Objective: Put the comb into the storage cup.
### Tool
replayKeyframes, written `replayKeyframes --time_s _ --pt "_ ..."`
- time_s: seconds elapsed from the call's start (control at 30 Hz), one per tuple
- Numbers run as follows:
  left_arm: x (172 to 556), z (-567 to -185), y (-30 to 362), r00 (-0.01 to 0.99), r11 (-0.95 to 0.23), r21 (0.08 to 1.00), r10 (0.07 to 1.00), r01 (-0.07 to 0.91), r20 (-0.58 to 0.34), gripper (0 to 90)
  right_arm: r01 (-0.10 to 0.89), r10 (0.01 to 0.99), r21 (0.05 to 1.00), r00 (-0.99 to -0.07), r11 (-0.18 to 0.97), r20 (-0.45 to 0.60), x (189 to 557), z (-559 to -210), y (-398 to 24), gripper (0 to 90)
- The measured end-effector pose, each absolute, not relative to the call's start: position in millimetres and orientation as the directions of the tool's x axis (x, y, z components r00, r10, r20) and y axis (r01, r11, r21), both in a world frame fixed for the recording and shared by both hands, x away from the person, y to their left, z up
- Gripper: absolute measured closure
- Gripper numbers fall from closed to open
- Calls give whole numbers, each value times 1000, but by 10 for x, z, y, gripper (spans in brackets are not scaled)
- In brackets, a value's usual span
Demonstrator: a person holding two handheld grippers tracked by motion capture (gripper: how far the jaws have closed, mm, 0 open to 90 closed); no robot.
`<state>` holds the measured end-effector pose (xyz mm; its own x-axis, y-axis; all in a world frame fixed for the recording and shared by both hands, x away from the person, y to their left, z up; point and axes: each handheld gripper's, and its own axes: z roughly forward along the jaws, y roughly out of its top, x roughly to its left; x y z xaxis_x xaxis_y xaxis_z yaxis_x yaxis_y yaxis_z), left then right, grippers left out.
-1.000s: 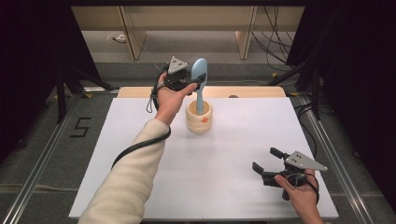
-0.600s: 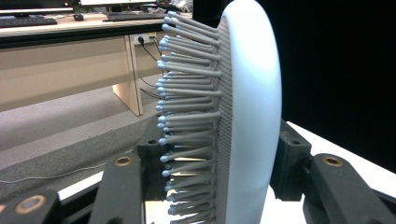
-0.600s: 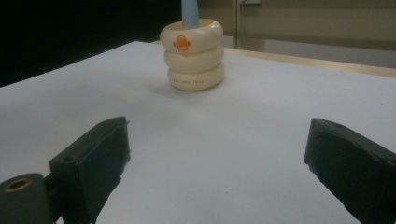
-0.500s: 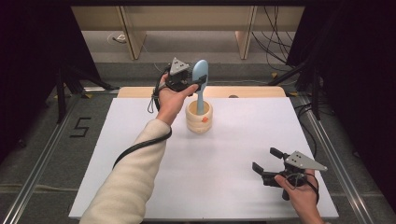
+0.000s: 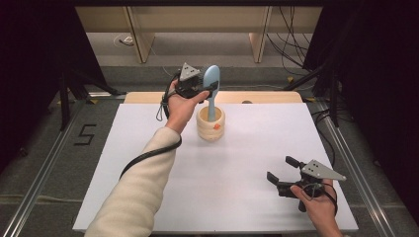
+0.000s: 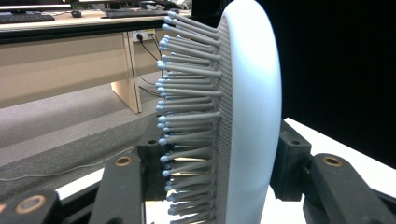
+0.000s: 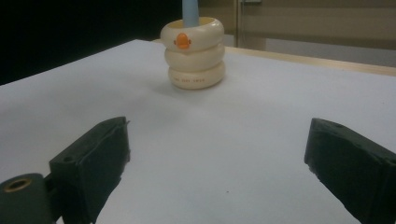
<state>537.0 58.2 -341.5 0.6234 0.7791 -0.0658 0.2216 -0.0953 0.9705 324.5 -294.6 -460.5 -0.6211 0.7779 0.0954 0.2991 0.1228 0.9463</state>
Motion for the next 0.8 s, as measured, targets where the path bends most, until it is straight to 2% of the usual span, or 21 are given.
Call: replayKeyframes --time_s 0.8 --pt "5385 -3458 551 625 -92 969 777 229 -73 491 296 778 947 -622 123 93 3245 -4606 -2947 77"
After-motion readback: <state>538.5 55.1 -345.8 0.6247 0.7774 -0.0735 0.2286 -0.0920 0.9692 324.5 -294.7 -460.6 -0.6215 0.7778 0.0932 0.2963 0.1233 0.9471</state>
